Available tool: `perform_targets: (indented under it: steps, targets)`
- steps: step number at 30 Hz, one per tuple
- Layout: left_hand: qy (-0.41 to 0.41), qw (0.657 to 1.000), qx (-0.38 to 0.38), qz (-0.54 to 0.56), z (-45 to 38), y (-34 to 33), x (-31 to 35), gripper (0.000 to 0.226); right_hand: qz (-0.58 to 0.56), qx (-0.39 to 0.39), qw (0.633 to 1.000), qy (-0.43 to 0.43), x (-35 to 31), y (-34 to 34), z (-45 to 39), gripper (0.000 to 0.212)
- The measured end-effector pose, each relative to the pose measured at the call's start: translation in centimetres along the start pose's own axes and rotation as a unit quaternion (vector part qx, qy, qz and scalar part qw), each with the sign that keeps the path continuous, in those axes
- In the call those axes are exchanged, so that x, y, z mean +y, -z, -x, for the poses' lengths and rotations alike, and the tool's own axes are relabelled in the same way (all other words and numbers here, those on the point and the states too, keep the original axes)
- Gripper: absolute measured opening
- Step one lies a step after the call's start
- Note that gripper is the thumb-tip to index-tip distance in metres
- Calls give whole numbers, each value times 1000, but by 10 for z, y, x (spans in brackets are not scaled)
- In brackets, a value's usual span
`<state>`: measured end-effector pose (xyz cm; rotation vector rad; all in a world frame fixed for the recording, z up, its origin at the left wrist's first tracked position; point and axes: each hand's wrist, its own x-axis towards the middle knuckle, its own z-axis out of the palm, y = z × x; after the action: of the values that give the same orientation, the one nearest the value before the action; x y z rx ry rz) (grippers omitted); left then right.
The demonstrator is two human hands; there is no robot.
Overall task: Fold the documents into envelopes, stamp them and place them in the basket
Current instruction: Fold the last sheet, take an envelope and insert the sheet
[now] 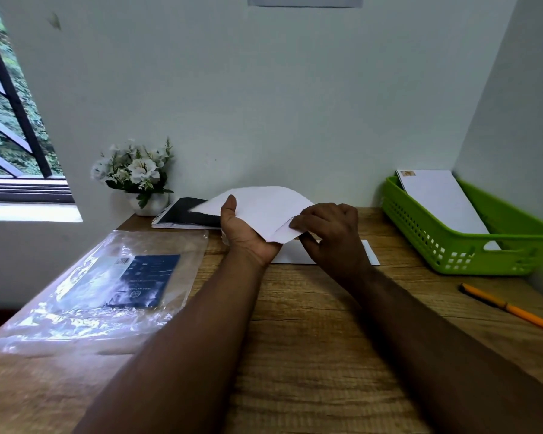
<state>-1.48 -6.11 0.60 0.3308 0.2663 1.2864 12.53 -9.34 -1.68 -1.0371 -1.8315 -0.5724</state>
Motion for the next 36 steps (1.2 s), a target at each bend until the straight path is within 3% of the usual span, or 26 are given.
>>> perform_targets:
  steps: [11,19,23,25,27,32,36]
  targets:
    - [1,1000,-11,-14,1,1,1,58,34,-17,998,41,2,0,-1,25]
    - [31,998,-60,-18,1,-1,-3,57,90,-46,995,24,-2,-2,-1,24]
    - [47,994,-97,-18,-2,2,-2,70,48,-78,996,4,-1,0,0,20]
    - [45,993,-104,-21,-4,6,0,89,28,-82,996,-3,-1,1,0,22]
    - [24,995,-94,-16,-9,11,7,102,6,-85,996,-5,-3,2,1,29]
    - [-84,996,-16,28,-19,25,37,83,-35,-118,992,-11,-6,9,0,40]
    - [-81,996,-11,34,-21,28,41,80,-22,-136,990,14,-5,8,0,34]
